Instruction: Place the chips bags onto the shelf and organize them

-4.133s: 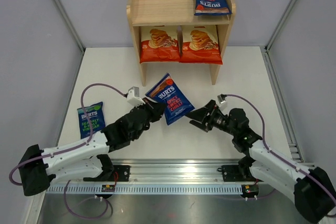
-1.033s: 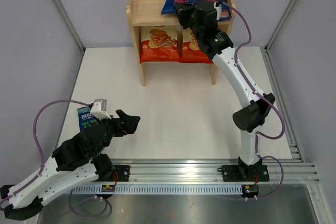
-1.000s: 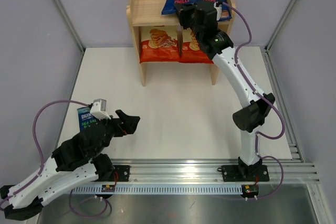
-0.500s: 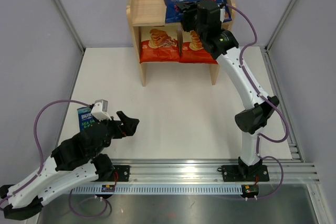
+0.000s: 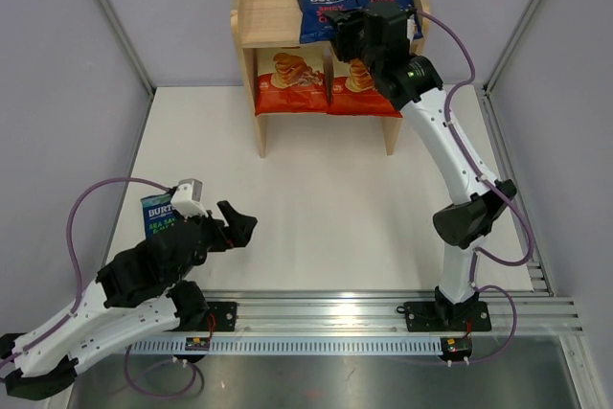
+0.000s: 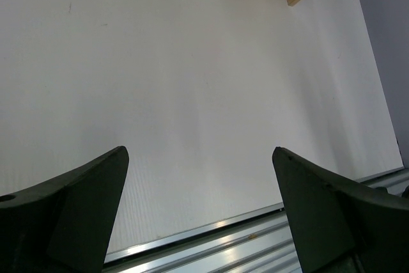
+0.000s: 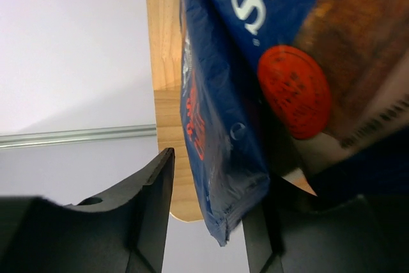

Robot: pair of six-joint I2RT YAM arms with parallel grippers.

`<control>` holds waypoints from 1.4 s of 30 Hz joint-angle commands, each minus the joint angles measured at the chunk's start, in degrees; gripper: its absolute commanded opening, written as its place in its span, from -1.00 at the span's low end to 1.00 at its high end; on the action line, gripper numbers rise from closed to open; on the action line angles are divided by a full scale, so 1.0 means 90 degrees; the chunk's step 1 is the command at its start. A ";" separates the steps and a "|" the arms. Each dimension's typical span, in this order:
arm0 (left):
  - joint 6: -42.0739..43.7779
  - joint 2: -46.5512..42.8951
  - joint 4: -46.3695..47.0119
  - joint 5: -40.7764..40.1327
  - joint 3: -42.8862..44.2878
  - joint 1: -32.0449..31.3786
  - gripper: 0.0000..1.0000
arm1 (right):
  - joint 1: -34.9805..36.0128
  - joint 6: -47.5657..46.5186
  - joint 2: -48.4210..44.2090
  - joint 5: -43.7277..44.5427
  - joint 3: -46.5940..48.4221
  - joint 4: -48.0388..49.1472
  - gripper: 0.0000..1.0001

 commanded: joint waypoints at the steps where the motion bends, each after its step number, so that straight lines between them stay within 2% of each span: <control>1: 0.0015 0.0137 -0.0008 0.0154 0.0267 0.0014 0.98 | 0.0056 0.0152 -0.0582 0.0071 -0.0335 0.0194 -0.01; 2: 0.0006 0.0146 -0.0008 0.0164 0.0267 0.0014 0.98 | 0.0075 0.0220 -0.0728 0.0110 -0.0473 0.0282 -0.18; 5: -0.0033 0.0147 0.0021 0.0213 0.0247 0.0014 0.98 | 0.0124 0.0357 -0.0905 0.0285 -0.0825 0.0556 -0.52; 10: -0.0043 0.0078 -0.0134 0.0136 0.0276 0.0014 0.98 | 0.0212 0.0640 -0.0954 0.0676 -0.1060 0.0820 -0.68; 13: -0.0014 0.0078 -0.0290 -0.0011 0.0374 0.0014 0.98 | 0.0339 0.0728 -0.0769 0.1144 -0.0817 0.0810 -0.77; 20: 0.0015 -0.0097 -0.0613 -0.0275 0.0511 0.0014 0.98 | 0.0544 0.0816 -0.0173 0.2266 -0.0035 0.0371 -0.80; 25: 0.0025 -0.0215 -0.0867 -0.0441 0.0608 0.0014 0.98 | 0.0554 0.0797 0.0100 0.2444 0.0131 0.0293 -0.81; 28: 0.0015 -0.0302 -0.0994 -0.0480 0.0648 0.0014 0.98 | 0.0544 0.0651 0.0247 0.2386 0.0335 0.0244 -0.71; 29: -0.0004 -0.0322 -0.1023 -0.0499 0.0657 0.0014 0.98 | 0.0554 0.0641 0.0267 0.2328 0.0394 0.0128 -0.55; 32: -0.0014 -0.0361 -0.1092 -0.0461 0.0706 0.0014 0.98 | 0.0573 0.0563 0.0238 0.2200 0.0512 -0.0116 -0.38; 33: -0.0014 -0.0342 -0.1121 -0.0451 0.0783 0.0014 0.98 | 0.0593 0.0514 0.0218 0.2258 0.0561 -0.0224 -0.23; 38: 0.0005 -0.0069 -0.1375 -0.0529 0.1057 0.0014 0.98 | 0.0603 0.0133 0.0033 0.2415 0.0805 -0.0926 0.03; 40: 0.0015 0.0068 -0.1472 -0.0539 0.1174 0.0014 0.98 | 0.0603 0.0065 -0.0065 0.2396 0.0757 -0.1074 0.22; 42: 0.0044 0.0136 -0.1541 -0.0519 0.1243 0.0014 0.98 | 0.0612 0.0016 -0.0143 0.2347 0.0630 -0.1172 0.27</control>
